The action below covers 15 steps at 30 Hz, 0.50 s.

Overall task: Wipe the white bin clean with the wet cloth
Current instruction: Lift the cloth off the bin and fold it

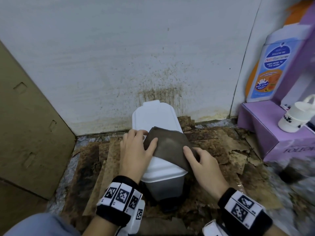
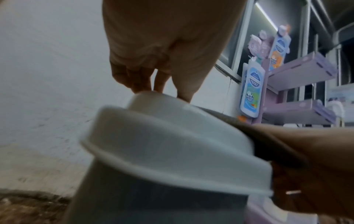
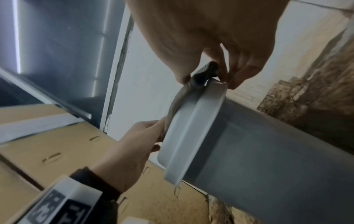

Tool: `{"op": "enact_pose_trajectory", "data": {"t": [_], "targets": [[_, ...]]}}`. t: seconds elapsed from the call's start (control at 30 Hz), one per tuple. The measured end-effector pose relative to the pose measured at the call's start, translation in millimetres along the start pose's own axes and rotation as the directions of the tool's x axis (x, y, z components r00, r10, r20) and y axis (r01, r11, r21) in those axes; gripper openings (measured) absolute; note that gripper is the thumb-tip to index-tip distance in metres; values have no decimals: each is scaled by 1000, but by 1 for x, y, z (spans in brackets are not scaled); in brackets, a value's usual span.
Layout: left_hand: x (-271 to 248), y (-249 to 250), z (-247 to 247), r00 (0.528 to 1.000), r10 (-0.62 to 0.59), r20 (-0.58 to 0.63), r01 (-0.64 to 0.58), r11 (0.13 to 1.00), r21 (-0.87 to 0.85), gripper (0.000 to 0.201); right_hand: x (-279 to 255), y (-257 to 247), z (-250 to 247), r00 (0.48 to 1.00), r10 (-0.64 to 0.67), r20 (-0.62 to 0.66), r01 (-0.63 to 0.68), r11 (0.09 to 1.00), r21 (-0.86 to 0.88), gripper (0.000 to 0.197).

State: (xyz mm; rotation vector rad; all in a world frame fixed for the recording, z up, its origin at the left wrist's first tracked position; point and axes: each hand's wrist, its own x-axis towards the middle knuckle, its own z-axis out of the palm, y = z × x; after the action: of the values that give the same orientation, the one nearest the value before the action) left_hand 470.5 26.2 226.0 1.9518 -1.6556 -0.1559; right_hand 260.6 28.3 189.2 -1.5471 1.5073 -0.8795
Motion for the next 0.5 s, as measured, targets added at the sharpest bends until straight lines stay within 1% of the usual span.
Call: {"op": "enact_pose_trajectory", "data": {"t": [0.07,0.13,0.17,0.2,0.27,0.3,0.43,0.5], "targets": [[-1,5,1,1000,-2,-6,2,1000,10,36,-2,-2,-2,999,9,-53,-8,1000,19,44],[0,7,1,999,-37,-1,37,999,-25,34,0,-2,-5,994,6,-108,-7,1000,-14,49],[1,7,1,998,-54,12,55,997,-51,32,1,-3,-7,993,3,-122,-7,999,-31,49],[3,7,1,997,-73,32,76,994,-73,30,2,-5,-9,992,-2,-128,-2,1000,-28,44],[7,4,2,992,-102,78,110,988,-105,23,1,-8,-13,992,-20,-128,20,1000,-4,31],[8,3,3,991,-101,91,111,987,-119,20,-1,-10,-15,991,-38,-126,39,999,6,28],[6,11,2,995,-65,77,74,990,-117,15,-2,-10,-15,994,-98,-51,96,995,-39,32],[5,20,-1,997,-18,68,28,989,-144,14,-1,-12,-19,992,-117,-44,115,993,-32,35]]}}
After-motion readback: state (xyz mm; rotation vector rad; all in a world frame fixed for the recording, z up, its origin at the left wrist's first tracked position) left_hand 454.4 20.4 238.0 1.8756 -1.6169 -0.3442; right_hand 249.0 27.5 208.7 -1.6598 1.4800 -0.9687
